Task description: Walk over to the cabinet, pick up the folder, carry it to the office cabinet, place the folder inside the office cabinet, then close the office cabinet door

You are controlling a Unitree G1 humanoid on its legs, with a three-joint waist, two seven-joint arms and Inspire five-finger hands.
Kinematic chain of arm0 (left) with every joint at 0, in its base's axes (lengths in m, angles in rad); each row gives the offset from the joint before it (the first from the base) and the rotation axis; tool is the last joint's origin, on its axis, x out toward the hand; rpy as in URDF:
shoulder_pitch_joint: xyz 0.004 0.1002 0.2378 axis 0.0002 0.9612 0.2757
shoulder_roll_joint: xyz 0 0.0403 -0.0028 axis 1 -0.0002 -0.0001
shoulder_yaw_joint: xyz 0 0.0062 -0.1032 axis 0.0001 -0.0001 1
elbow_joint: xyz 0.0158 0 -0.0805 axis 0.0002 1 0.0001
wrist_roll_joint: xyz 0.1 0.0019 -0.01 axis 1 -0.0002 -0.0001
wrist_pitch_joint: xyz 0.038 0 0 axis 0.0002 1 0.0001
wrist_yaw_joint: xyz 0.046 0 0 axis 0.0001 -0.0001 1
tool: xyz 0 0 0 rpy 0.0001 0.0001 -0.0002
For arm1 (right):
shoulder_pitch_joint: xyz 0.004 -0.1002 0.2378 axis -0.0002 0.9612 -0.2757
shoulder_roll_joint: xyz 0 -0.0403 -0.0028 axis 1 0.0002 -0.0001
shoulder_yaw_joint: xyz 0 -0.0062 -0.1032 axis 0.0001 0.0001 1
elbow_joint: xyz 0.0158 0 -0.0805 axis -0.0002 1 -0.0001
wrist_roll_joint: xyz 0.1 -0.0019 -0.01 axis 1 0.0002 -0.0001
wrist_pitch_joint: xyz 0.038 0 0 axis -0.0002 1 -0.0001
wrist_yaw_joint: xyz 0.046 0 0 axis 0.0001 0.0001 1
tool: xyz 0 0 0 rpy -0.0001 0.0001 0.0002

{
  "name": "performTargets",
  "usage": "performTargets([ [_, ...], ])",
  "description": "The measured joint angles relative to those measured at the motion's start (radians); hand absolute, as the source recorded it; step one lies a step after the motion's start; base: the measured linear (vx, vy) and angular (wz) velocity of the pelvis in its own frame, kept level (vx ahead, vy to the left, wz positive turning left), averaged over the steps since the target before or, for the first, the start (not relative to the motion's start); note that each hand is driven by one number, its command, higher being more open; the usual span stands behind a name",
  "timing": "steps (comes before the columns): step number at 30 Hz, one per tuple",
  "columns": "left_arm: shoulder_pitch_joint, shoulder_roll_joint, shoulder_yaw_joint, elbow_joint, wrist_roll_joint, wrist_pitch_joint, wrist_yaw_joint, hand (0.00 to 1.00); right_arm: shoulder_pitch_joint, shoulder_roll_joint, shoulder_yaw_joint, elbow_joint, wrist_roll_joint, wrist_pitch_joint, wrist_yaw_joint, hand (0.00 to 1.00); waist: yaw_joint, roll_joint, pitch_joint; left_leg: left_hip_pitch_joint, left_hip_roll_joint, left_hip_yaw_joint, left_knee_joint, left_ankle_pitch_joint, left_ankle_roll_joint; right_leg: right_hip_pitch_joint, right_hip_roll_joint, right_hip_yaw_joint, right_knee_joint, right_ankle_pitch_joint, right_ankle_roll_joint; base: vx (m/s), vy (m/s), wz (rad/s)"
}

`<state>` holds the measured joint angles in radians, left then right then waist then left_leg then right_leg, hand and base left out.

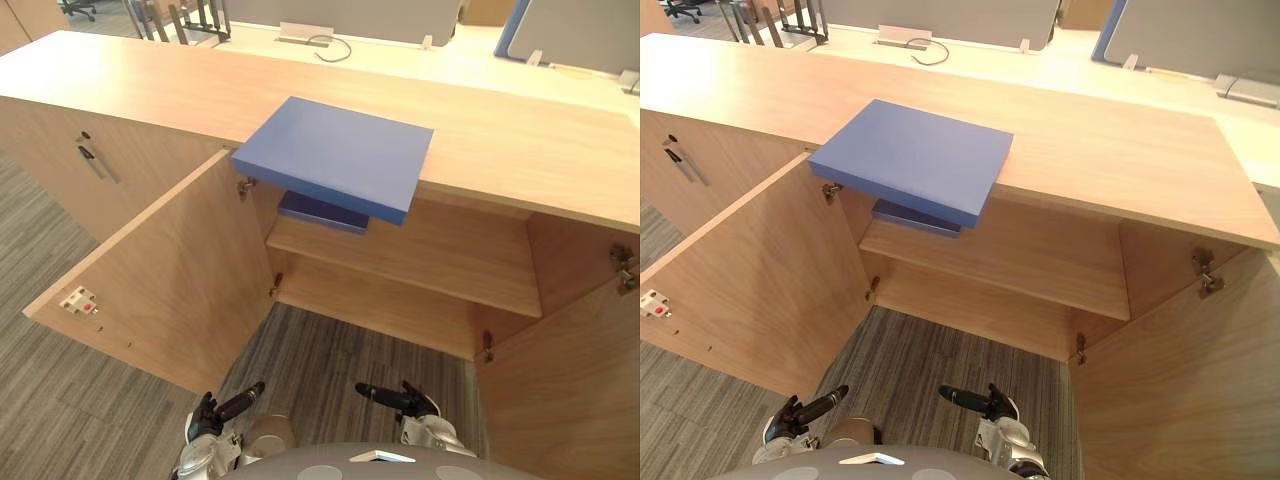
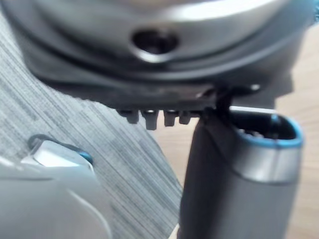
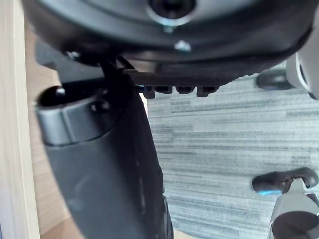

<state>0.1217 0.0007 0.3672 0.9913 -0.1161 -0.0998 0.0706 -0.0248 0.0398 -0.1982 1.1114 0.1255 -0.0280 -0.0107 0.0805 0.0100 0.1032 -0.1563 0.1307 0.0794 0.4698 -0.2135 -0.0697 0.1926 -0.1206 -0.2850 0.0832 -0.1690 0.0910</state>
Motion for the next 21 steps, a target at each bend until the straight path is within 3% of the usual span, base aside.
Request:
performTargets([
  [2, 0.002, -0.001, -0.006, 0.012, 0.001, 0.0, 0.004, 1.0, 0.0, -0.004, 0.011, 0.01, -0.001, -0.001, 0.0, 1.0, 0.0, 0.006, -0.002, 0.043, -0.002, 0.019, -0.059, 0.004, -0.005, -0.003, 0.001, 0.039, -0.016, 0.021, 0.001, 0.04, 0.066, -0.51],
  [7, 0.002, 0.026, -0.065, 0.024, -0.002, -0.005, -0.003, 1.0, 0.009, -0.014, 0.011, 0.01, -0.001, -0.002, 0.0, 1.0, -0.002, -0.008, -0.017, 0.099, -0.025, 0.054, -0.222, 0.077, -0.009, -0.052, -0.017, 0.079, -0.038, 0.064, 0.006, -0.03, 0.021, -0.36],
  [11, -0.004, 0.063, -0.219, 0.006, -0.131, -0.006, -0.054, 1.0, 0.025, -0.041, 0.01, 0.015, -0.002, -0.001, 0.004, 1.0, -0.008, -0.025, -0.029, 0.136, -0.065, 0.061, -0.331, 0.141, 0.0, -0.055, -0.044, 0.09, -0.071, 0.089, 0.015, -0.07, 0.029, -0.05],
  [13, 0.037, 0.081, -0.344, -0.1, -0.249, -0.004, -0.119, 1.0, 0.032, -0.055, 0.01, 0.015, -0.003, -0.001, 0.013, 1.0, -0.016, -0.034, -0.034, 0.166, -0.088, 0.064, -0.407, 0.178, -0.002, -0.066, -0.06, 0.1, -0.07, 0.094, 0.024, -0.1, 0.053, -0.07],
  [15, 0.077, 0.092, -0.394, -0.204, -0.327, -0.002, -0.156, 1.0, 0.032, -0.058, 0.01, 0.017, -0.004, -0.001, 0.023, 1.0, -0.028, -0.043, -0.042, 0.182, -0.099, 0.063, -0.461, 0.2, -0.009, -0.078, -0.065, 0.107, -0.07, 0.097, 0.026, -0.07, 0.044, -0.14],
  [21, 0.196, 0.029, -0.453, -0.618, -0.506, -0.003, -0.177, 1.0, 0.056, -0.075, 0.014, 0.035, -0.008, 0.001, 0.029, 1.0, -0.028, -0.056, -0.065, 0.205, -0.131, 0.028, -0.534, 0.228, 0.006, -0.103, -0.076, 0.14, -0.09, 0.111, 0.026, -0.02, 0.045, -0.14],
])
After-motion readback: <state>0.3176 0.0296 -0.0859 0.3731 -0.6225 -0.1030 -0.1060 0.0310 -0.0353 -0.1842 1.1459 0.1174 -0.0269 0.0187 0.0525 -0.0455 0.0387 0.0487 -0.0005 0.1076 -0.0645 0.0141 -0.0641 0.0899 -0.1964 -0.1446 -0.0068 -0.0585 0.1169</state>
